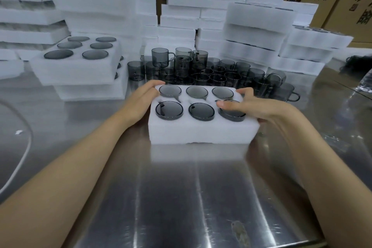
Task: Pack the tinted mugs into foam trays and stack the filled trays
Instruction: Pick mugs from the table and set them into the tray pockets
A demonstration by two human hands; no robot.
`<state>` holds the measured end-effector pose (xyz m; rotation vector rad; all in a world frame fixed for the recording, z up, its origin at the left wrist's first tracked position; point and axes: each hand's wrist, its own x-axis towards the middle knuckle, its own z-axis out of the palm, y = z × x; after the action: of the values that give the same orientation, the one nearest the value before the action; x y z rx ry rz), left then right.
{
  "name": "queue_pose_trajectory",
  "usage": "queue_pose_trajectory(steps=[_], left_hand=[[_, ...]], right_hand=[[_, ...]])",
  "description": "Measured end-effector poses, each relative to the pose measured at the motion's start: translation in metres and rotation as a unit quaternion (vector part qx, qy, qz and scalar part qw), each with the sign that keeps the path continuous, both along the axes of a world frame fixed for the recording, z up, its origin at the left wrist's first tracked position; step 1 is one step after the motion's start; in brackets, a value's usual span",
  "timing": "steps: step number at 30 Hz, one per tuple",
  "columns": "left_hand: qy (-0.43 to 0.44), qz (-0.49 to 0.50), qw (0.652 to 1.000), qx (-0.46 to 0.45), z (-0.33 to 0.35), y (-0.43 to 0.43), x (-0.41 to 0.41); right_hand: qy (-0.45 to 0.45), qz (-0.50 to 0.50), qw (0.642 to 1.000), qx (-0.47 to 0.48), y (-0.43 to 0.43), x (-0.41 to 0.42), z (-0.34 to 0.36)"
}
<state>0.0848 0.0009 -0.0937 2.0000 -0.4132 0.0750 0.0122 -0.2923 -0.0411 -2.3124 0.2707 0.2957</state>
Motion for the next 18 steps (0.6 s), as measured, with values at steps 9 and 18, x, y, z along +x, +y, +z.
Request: queue_pose_trajectory(steps=[9, 18], left_hand=[[-0.017, 0.02, 0.999, 0.026, -0.003, -0.001, -0.002], [-0.024, 0.156, 0.986, 0.049, 0.001, -0.009, -0.018]], right_hand=[[-0.004, 0.025, 0.998, -0.059, 0.006, -0.002, 0.006], [-0.069, 0.087, 0.994, 0.02, 0.002, -0.005, -0.003]])
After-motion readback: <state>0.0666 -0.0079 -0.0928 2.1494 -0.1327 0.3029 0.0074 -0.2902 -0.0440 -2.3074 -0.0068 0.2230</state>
